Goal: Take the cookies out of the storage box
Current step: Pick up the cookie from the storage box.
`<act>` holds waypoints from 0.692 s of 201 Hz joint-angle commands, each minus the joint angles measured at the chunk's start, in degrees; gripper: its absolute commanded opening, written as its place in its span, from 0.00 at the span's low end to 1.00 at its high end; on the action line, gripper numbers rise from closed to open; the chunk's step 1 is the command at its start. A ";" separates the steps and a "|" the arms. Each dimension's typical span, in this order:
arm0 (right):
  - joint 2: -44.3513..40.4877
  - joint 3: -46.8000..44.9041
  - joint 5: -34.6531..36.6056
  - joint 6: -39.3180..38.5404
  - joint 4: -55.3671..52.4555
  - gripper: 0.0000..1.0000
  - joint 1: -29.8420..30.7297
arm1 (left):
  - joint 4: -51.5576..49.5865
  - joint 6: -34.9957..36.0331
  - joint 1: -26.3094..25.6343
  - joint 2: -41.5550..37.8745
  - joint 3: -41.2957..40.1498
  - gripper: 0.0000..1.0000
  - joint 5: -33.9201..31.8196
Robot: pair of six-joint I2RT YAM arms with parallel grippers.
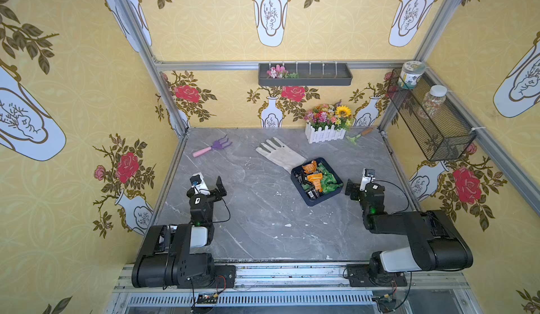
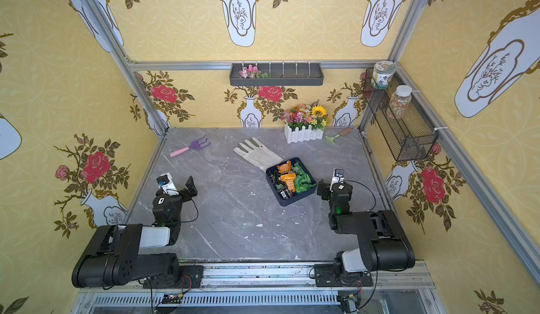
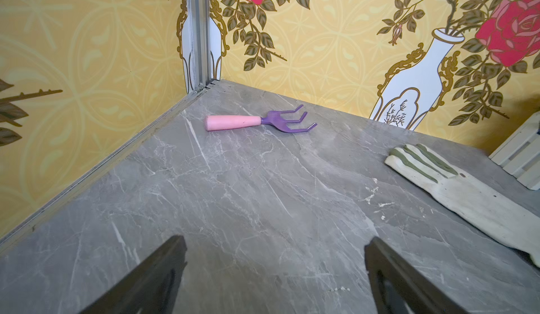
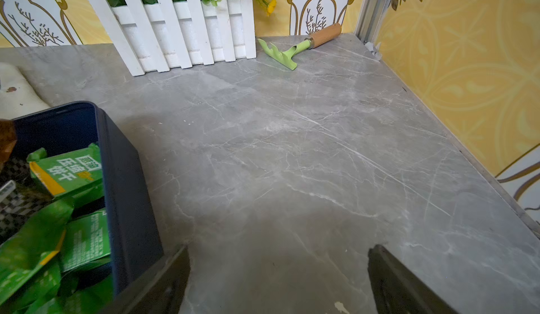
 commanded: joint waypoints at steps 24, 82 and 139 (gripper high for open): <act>-0.08 0.08 -0.09 0.38 1.44 0.97 0.00 | 1.85 0.47 0.09 -0.15 -0.35 1.00 0.42; -0.03 0.13 -0.13 0.38 1.49 0.97 -0.01 | 1.88 0.44 0.09 -0.07 -0.38 1.00 0.58; -21.84 1.53 12.00 -2.87 -15.13 0.97 9.08 | -12.29 -0.18 -0.62 -15.98 1.83 1.00 -3.66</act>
